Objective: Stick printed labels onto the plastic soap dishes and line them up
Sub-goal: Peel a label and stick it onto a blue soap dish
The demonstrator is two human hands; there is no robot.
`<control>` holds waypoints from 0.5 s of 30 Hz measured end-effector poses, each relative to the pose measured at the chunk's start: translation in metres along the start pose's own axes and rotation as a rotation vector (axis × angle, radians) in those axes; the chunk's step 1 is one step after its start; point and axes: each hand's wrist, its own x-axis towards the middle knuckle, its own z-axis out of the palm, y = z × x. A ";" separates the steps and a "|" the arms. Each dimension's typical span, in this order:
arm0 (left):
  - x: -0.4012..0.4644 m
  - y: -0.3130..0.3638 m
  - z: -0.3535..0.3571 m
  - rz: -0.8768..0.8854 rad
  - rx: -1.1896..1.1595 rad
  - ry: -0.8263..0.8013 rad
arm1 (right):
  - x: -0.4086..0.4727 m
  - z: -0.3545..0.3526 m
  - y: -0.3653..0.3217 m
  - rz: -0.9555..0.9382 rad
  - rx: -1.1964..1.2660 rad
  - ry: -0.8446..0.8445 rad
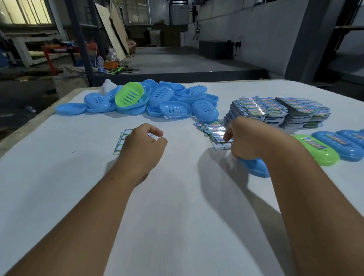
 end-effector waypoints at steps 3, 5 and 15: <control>0.001 -0.004 0.002 0.019 0.048 0.005 | 0.001 0.002 -0.001 0.001 0.018 0.003; 0.002 -0.008 0.003 0.049 0.148 0.007 | 0.002 0.003 -0.005 -0.010 0.053 0.018; 0.052 0.002 0.043 0.516 0.698 0.227 | -0.004 0.018 -0.040 -0.191 0.166 0.092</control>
